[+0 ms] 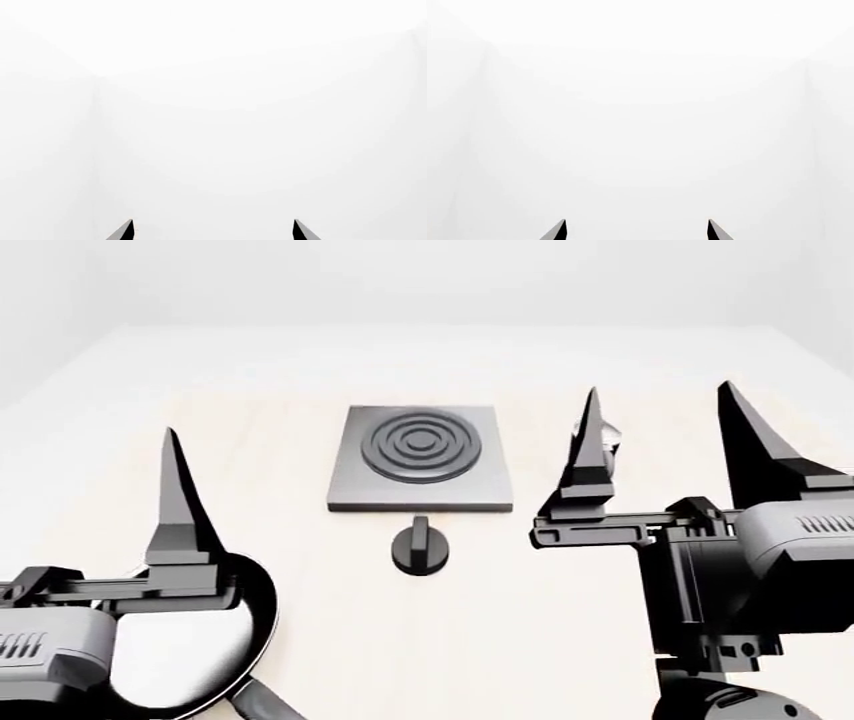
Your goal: Turn on the stove and put the moka pot on it.
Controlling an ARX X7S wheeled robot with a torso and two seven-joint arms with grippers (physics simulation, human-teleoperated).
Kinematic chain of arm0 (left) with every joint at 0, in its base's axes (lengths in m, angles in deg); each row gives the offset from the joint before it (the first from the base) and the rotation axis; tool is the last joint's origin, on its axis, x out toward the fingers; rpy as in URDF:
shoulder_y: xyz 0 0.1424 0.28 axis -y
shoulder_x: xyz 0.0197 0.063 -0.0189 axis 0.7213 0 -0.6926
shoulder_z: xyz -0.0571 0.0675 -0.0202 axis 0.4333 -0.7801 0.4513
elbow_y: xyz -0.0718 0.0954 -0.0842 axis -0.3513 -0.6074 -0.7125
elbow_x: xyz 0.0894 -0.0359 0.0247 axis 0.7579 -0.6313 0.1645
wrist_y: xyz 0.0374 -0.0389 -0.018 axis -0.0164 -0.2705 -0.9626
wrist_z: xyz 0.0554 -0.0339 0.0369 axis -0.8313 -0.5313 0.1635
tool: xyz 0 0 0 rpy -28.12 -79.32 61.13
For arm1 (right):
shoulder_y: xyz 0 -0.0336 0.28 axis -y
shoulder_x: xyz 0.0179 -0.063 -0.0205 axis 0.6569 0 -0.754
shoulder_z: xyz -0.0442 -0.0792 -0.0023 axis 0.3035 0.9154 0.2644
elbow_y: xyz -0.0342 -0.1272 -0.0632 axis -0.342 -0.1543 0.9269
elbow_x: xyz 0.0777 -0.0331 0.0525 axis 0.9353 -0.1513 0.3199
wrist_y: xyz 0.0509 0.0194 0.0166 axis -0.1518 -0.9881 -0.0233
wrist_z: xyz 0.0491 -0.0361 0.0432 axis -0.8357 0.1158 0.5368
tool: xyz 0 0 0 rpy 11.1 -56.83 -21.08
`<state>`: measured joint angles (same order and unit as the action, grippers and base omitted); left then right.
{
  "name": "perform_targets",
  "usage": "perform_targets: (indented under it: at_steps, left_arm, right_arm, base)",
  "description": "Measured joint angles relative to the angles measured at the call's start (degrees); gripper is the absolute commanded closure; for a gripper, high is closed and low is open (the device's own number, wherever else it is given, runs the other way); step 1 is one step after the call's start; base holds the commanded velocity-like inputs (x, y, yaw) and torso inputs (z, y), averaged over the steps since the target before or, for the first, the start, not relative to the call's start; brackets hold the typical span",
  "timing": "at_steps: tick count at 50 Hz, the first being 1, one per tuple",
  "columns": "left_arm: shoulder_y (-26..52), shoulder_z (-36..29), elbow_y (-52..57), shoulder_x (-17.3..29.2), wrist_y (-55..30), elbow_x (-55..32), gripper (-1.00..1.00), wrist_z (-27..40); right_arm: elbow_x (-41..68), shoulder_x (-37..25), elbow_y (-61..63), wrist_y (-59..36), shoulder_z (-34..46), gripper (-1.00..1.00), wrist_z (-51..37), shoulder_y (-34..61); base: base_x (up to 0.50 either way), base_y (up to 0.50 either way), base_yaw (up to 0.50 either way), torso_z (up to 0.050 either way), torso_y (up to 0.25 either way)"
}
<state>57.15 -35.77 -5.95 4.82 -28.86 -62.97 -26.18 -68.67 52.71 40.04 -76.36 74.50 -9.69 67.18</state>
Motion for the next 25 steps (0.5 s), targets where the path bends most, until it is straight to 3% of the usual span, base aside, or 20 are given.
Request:
perform_targets:
  at_steps: [25]
  left_arm:
    - [0.89,-1.24,0.18,0.20,-0.18,0.07,-1.00,0.29]
  right_arm:
    - [0.53,-0.58,-0.01,0.30,0.91,-1.00,-0.88,0.01]
  base:
    - [0.27,0.00,0.00,0.000,0.001]
